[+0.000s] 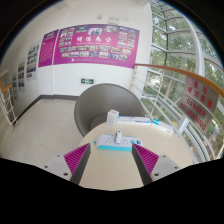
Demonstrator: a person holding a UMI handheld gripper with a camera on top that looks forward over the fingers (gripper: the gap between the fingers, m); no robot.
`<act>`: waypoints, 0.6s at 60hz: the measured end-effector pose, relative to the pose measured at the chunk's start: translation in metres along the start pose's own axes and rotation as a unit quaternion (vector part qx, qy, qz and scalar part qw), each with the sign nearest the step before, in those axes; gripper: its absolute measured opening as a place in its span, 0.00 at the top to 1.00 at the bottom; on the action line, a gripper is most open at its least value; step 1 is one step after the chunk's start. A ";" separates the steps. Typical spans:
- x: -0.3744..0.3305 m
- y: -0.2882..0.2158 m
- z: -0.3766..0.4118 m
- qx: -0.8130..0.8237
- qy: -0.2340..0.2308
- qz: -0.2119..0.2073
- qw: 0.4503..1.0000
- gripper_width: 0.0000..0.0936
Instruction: Unplug charger
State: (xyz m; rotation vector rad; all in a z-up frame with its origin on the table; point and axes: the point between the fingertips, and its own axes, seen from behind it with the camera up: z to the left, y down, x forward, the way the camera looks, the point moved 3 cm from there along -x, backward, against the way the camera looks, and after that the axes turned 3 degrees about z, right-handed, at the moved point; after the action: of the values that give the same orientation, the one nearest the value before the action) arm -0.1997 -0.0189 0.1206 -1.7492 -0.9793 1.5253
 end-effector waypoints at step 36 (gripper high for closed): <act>0.160 0.001 -0.026 0.045 0.008 -0.006 0.999 0.92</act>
State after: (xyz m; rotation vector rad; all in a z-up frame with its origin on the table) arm -0.1642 0.1157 0.0380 -1.6867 -0.8972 1.5223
